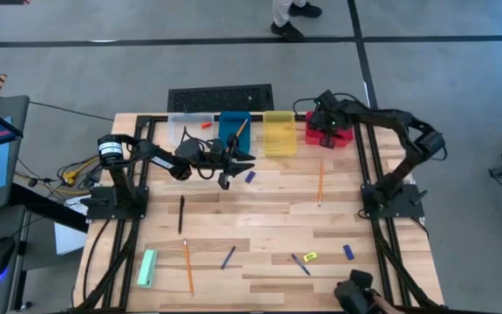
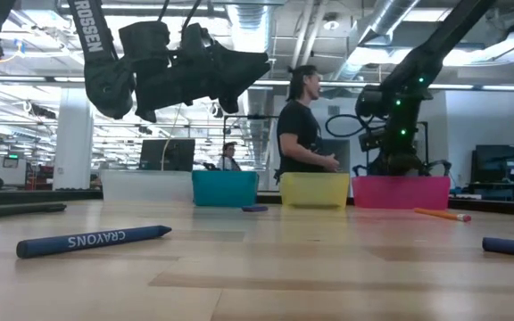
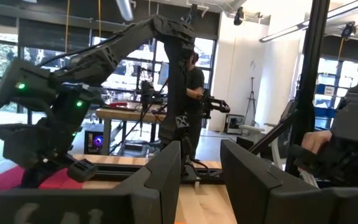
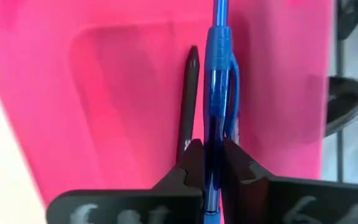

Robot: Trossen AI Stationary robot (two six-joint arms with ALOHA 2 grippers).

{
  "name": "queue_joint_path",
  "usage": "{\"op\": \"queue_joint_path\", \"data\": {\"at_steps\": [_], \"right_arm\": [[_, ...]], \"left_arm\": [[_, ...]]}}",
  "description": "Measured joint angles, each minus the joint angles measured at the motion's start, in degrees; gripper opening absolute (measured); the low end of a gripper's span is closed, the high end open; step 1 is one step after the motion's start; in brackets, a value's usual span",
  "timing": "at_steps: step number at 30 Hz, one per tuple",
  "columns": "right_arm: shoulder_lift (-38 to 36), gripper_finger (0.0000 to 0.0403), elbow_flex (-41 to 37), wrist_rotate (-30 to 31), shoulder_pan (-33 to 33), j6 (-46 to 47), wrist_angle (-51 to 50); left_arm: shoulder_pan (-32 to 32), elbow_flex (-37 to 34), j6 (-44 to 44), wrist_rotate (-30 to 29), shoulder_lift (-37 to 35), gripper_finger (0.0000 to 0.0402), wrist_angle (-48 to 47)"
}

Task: Sort crayons/erasers/pens/pencils in bins
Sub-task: Put the blue pen into the red bin, then put the blue eraser into the transparent bin

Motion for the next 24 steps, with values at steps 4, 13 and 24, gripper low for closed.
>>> {"op": "queue_joint_path", "data": {"at_steps": [4, 13, 24], "right_arm": [[2.5, 0.0021, 1.8, -0.1, -0.7, 0.8, -3.1], [3.6, 0.0058, 2.9, -0.2, -0.7, 1.7, -4.7], [-1.6, 0.0099, 2.9, 0.0, 1.3, 4.7, -4.9]], "left_arm": [[0.0, 0.0, 0.6, 0.0, 0.0, 0.0105, 0.0], [0.0, 0.0, 0.5, 0.0, 0.0, 0.0105, 0.0], [0.0, 0.1, 1.4, 3.5, 0.0, 0.0105, -0.5]]}}
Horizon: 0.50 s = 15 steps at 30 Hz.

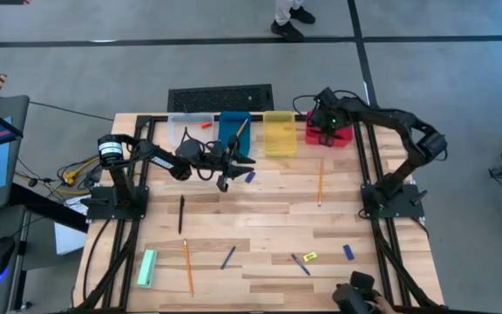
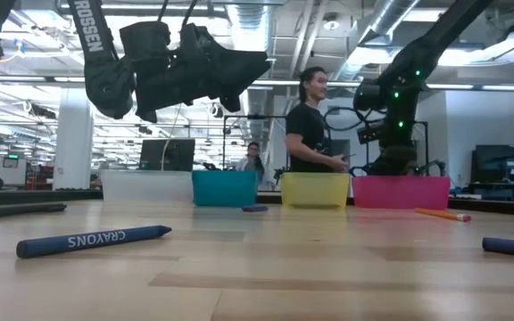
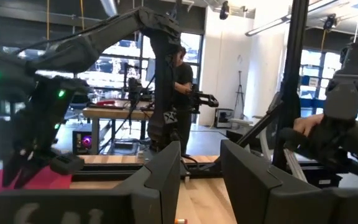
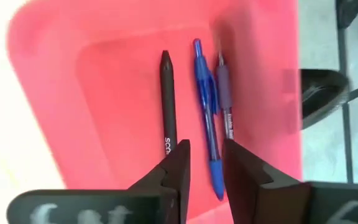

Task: Sort crayons/erasers/pens/pencils in bins
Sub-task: Put the blue eraser into the transparent bin

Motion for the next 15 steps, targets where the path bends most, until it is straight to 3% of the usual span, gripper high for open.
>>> {"op": "queue_joint_path", "data": {"at_steps": [6, 9, 12, 15], "right_arm": [[-7.5, 0.0051, 0.0, 1.0, 3.2, 6.1, -2.0], [-11.8, 0.0011, -1.1, -5.0, 5.6, 11.1, -0.5], [-16.1, 0.0009, -5.5, -11.0, 9.0, 13.5, 6.3], [-20.3, 0.0007, -11.5, -14.6, 13.0, 15.8, 15.8]], "left_arm": [[0.0, 0.2, 0.7, 0.0, 0.0, 0.0078, -1.8], [0.0, 1.1, 1.6, 0.3, 0.0, 0.0046, -4.7], [0.0, 2.5, 3.1, 1.4, 0.0, 0.0011, -9.1], [0.0, 3.6, 4.0, 1.9, 0.0, 0.0005, -13.6]]}}
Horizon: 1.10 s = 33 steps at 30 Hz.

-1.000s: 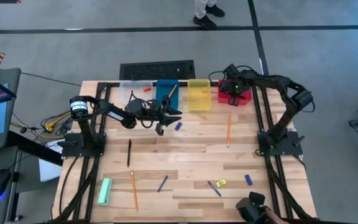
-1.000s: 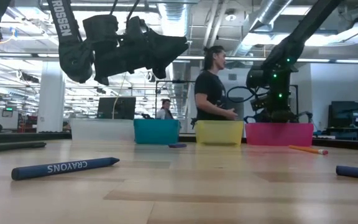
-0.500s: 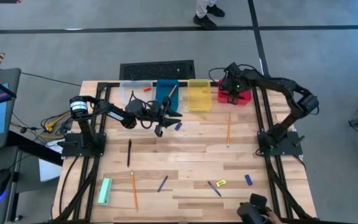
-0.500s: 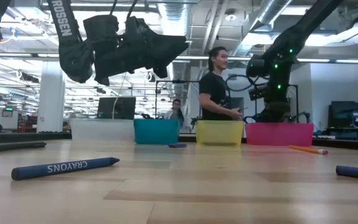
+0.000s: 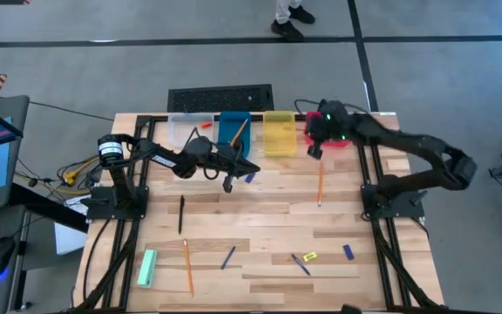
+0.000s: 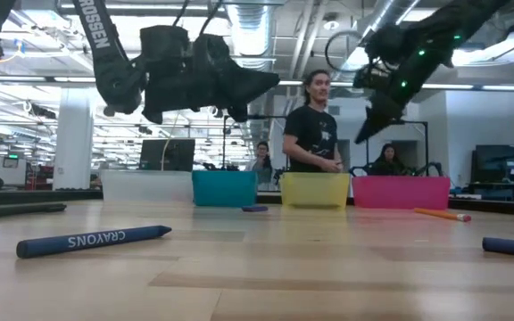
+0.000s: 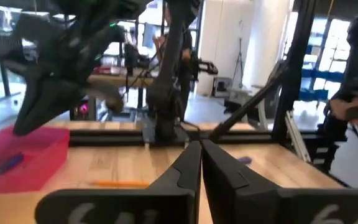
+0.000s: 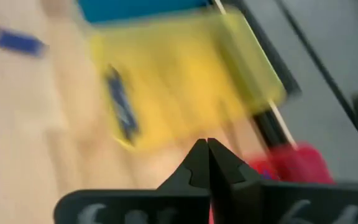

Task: Sort crayons/erasers/pens/pencils in bins
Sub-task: Put the blue eraser into the transparent bin

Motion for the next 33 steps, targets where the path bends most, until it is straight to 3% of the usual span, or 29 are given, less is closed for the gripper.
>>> {"op": "queue_joint_path", "data": {"at_steps": [7, 12, 14, 21, 26, 33], "right_arm": [[-7.4, 0.0005, -15.2, -4.6, 9.5, 7.7, 25.5], [-7.9, 0.0004, -23.7, -10.4, 15.4, 11.7, 44.4], [-8.0, 0.0004, -25.3, -11.0, 17.5, 12.7, 47.4], [-9.6, 0.0004, -25.9, -10.8, 22.8, 13.5, 44.4], [-12.5, 0.0003, -25.9, -5.2, 25.3, 12.8, 39.4], [-15.6, 0.0007, -19.4, 8.2, 29.8, 13.7, 14.7]], "left_arm": [[-0.2, 0.7, 4.2, -1.8, 0.0, 0.0000, -7.8], [-0.3, 0.7, 4.9, -1.9, 0.0, 0.0000, -9.7], [-0.3, 0.7, 5.6, -2.1, 0.0, 0.0000, -11.2], [-0.3, 0.7, 6.9, -3.6, 0.0, 0.0000, -15.6], [-0.3, 0.7, 9.2, -4.8, 0.0, 0.0000, -17.4], [-0.6, 0.7, 14.5, -4.8, 0.0, 0.0000, -21.1]]}}
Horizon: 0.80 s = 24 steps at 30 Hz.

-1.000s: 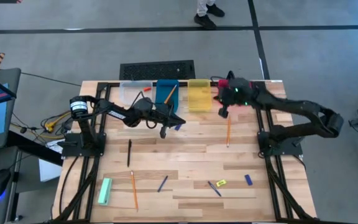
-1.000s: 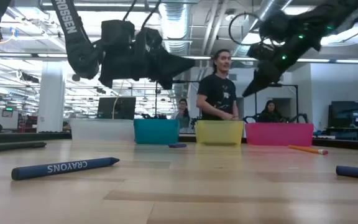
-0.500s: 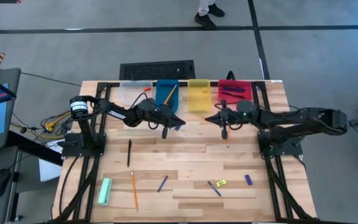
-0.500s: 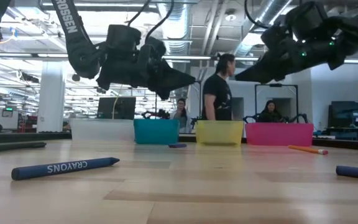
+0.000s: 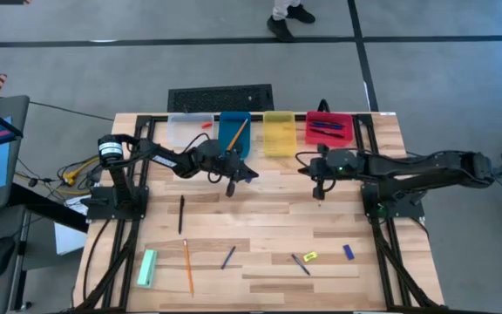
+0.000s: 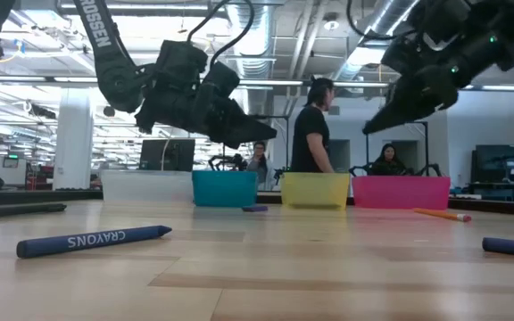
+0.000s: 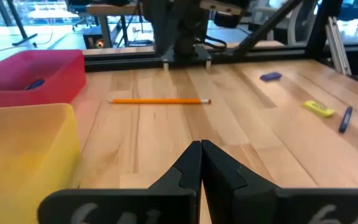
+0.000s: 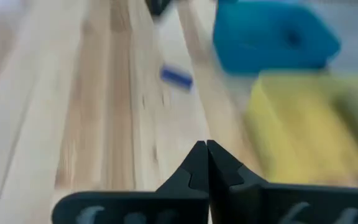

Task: Sort crayons/erasers/pens/pencils in bins
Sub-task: Put the blue eraser into the transparent bin

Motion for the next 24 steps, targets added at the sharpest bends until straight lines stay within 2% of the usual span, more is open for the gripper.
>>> {"op": "queue_joint_path", "data": {"at_steps": [3, 8, 10, 15, 18, 20, 22, 24], "right_arm": [[0.1, 0.0006, 3.4, 1.8, 1.9, 0.7, -8.6], [0.4, 0.0005, 4.9, 2.1, 4.5, 1.6, -13.1], [0.8, 0.0005, 5.0, 3.6, 5.5, 2.0, -13.7], [2.1, 0.0005, 5.0, 7.1, 7.7, 4.8, -14.4], [3.1, 0.0005, 5.0, 8.1, 9.1, 5.7, -14.0], [3.6, 0.0005, 5.0, 8.7, 9.9, 5.7, -14.5], [4.1, 0.0005, 5.0, 9.3, 10.6, 5.7, -14.2], [4.3, 0.0004, 4.9, 9.9, 11.1, 6.0, -13.9]], "left_arm": [[-0.7, 0.0, 2.1, 0.0, 0.0, 0.0000, -1.2], [-2.4, 0.0, 5.8, 0.2, 0.0, 0.0000, -5.6], [-3.2, 0.0, 6.1, -1.7, 0.0, 0.0000, -8.3], [-5.5, 0.6, 1.3, -9.4, 0.0, 0.0000, -15.4], [-8.3, 4.5, -2.4, -17.6, 0.0, 0.0000, -25.9], [-10.2, 8.5, -3.9, -23.6, 0.0, 0.0003, -36.0], [-11.9, 12.5, -5.6, -28.2, 0.0, 0.0012, -45.1], [-13.3, 16.0, -8.8, -32.1, 0.0, 0.0028, -50.0]]}}
